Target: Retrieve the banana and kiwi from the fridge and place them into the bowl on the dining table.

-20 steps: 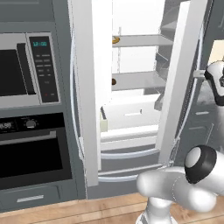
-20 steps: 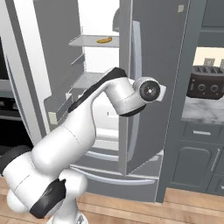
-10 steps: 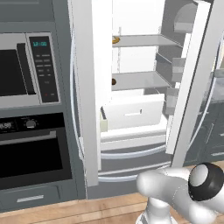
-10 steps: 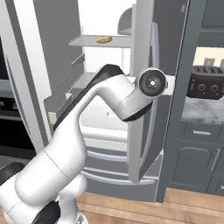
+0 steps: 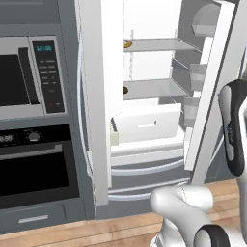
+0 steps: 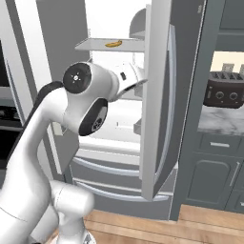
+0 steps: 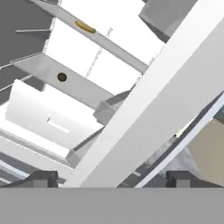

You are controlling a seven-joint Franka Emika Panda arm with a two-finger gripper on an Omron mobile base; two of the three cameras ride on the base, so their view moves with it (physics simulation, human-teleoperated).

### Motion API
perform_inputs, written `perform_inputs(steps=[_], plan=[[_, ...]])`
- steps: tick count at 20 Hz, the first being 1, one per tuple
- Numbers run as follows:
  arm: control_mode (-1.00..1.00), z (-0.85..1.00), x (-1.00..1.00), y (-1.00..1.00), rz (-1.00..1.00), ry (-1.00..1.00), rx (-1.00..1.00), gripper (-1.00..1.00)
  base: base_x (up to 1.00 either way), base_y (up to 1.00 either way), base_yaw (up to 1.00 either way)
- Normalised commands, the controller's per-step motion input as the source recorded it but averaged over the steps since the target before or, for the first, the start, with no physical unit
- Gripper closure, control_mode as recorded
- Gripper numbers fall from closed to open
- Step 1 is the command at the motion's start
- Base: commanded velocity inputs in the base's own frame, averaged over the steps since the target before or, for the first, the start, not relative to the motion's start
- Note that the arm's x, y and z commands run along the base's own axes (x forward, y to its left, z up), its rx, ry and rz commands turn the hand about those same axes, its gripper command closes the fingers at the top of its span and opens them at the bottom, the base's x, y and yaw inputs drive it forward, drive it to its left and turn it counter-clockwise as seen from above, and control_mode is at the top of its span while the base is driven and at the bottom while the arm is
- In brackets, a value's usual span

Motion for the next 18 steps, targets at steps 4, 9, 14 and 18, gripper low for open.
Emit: perform_inputs(steps=[4,9,14,18], plan=[[-1.0,-0.02,0.19,0.82,0.08,0.17,-0.51,-1.0,0.0,0.0,0.0],[-1.0,0.0,0.51,0.49,0.05,0.24,-0.38,-1.0,0.0,0.0,0.0],[-1.0,-0.05,0.97,0.01,0.07,0.33,-0.14,-1.0,0.0,0.0,0.0],[-1.0,-0.26,1.0,0.0,0.04,0.16,-0.12,-1.0,0.0,0.0,0.0]])
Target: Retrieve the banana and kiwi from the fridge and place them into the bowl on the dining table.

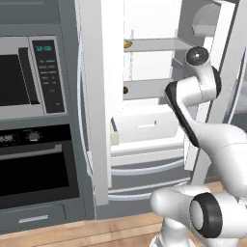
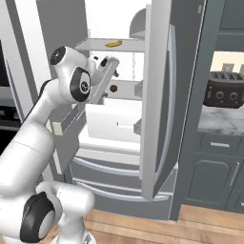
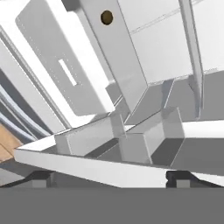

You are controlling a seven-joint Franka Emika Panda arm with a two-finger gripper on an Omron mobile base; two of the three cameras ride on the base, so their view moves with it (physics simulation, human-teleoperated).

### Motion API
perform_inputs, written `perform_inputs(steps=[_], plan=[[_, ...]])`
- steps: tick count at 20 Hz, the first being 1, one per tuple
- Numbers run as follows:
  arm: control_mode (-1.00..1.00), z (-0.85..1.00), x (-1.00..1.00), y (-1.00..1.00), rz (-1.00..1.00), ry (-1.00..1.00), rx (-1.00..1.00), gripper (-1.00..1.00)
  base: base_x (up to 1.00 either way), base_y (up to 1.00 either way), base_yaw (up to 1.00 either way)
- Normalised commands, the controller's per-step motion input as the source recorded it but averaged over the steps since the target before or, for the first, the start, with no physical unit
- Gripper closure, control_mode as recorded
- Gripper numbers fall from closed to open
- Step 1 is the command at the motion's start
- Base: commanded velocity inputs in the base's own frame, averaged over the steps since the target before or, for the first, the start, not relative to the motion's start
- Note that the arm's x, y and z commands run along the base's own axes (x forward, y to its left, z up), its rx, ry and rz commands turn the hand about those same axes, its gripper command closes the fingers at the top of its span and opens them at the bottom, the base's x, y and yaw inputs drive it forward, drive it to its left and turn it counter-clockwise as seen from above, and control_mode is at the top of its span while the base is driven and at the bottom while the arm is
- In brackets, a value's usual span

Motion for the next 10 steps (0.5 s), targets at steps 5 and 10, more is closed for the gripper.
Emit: perform_inputs(steps=[5,10], plan=[[-1.0,-0.39,0.97,-0.42,-0.01,0.01,-0.06,-1.0,0.0,0.0,0.0],[-1.0,-0.39,0.82,-0.94,-0.08,0.04,-0.02,-1.0,0.0,0.0,0.0]])
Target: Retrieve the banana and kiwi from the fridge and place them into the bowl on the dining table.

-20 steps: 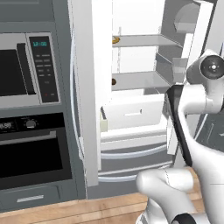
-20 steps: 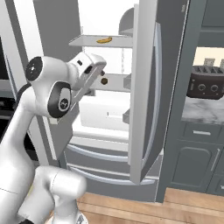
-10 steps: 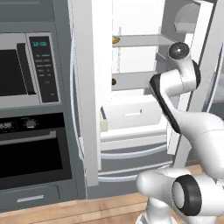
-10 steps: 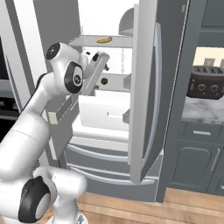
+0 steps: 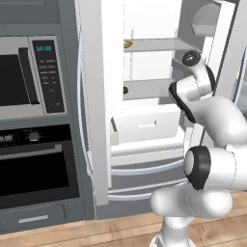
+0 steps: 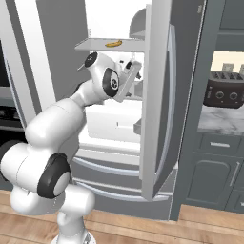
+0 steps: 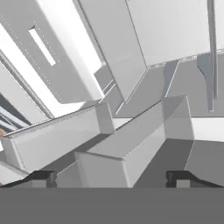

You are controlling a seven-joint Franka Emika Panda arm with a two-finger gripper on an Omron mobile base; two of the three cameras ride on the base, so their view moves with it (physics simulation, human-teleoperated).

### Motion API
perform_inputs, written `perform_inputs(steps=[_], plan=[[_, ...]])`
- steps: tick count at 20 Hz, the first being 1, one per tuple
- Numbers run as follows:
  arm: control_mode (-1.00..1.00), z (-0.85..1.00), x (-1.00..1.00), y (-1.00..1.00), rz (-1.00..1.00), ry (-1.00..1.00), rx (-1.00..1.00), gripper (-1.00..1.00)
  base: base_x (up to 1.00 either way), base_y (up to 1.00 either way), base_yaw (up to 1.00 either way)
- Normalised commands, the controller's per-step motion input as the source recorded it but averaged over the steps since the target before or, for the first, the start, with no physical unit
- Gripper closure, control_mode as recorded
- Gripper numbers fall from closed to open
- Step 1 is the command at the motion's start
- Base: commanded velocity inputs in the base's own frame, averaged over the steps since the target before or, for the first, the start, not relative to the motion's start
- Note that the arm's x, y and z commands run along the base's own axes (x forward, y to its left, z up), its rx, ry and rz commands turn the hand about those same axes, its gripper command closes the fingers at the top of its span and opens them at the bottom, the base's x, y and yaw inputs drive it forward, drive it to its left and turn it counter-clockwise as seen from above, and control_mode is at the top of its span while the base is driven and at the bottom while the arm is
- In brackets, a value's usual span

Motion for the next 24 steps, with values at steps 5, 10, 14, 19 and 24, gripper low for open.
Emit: perform_inputs(steps=[5,10,14,19,24], plan=[[-1.0,-0.25,0.09,-1.0,-0.18,0.11,-0.01,-1.0,0.0,0.0,0.0],[-1.0,-0.15,-0.45,-1.0,-0.26,0.05,0.0,-1.0,0.0,0.0,0.0],[-1.0,-0.15,-0.49,-1.0,-0.2,0.0,0.01,-1.0,0.0,0.0,0.0],[-1.0,-0.25,-0.39,-1.0,-0.15,0.0,0.1,-1.0,0.0,0.0,0.0],[-1.0,-0.19,-0.66,-1.0,-0.05,-0.03,0.25,-1.0,0.0,0.0,0.0]])
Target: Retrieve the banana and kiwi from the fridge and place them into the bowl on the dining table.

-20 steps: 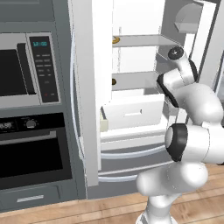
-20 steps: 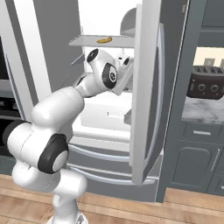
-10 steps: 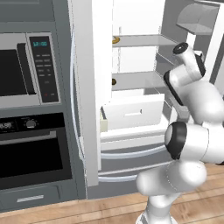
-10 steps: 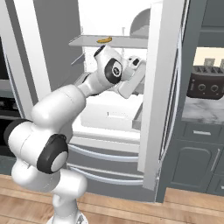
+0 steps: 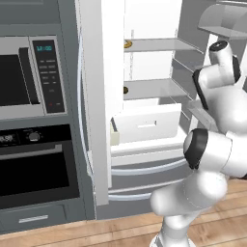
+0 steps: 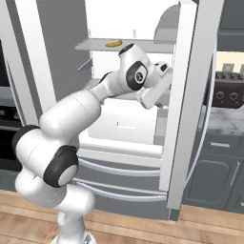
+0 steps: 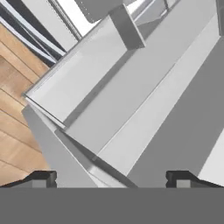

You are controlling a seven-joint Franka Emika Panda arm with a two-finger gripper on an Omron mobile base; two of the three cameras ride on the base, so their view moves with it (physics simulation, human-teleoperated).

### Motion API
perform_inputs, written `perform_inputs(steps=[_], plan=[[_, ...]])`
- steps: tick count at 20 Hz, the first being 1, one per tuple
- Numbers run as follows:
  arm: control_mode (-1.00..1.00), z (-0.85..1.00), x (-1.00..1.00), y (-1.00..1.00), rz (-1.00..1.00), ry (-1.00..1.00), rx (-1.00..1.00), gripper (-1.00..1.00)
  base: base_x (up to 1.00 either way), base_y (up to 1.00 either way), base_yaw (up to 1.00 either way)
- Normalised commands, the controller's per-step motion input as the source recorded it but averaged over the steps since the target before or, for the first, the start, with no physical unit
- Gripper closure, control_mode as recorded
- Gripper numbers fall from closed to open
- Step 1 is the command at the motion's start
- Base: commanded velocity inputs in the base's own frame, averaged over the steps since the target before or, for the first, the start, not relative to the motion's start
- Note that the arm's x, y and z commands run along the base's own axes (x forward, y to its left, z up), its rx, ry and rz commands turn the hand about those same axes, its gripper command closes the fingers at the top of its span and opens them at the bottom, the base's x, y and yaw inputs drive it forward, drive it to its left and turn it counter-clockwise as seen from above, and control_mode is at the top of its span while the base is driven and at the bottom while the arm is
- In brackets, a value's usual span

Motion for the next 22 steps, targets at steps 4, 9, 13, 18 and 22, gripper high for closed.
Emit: perform_inputs(steps=[4,9,13,18,22], plan=[[-1.0,-0.08,-0.79,-0.79,0.01,-0.12,0.33,-1.0,0.0,0.0,0.0],[-1.0,-0.09,-1.0,0.46,0.01,-0.45,0.16,-1.0,0.0,0.0,0.0],[-1.0,-0.29,-1.0,1.0,0.0,-0.54,-0.02,-1.0,0.0,0.0,0.0],[-1.0,0.0,-0.91,1.0,0.0,-0.46,-0.01,-1.0,0.0,0.0,0.0],[-1.0,0.04,-0.62,0.94,0.0,-0.24,0.18,-1.0,0.0,0.0,0.0]])
